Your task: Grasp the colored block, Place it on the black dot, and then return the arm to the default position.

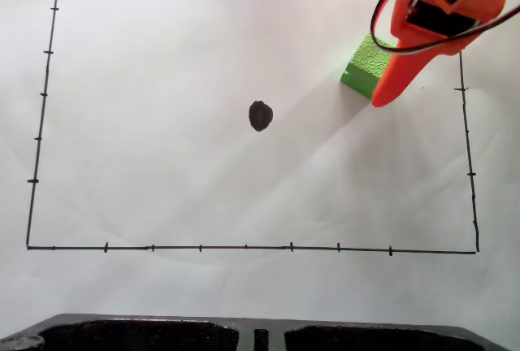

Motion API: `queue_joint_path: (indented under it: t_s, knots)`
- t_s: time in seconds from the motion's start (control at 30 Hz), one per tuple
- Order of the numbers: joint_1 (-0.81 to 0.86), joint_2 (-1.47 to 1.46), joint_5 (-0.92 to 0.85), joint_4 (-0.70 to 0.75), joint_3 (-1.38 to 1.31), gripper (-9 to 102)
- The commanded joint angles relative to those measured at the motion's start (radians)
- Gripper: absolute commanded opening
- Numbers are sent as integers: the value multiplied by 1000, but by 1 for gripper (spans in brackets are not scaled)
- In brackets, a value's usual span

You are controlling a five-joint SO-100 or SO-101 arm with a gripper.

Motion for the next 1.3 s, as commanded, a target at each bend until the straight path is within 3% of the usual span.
queue_joint_path:
  t_s: [0.0, 0.6, 1.27]
  knots:
    - [21, -8, -5, 8, -15, 40]
    - [57, -72, -31, -17, 17, 35]
    - [110, -78, -92, -58, 34, 16]
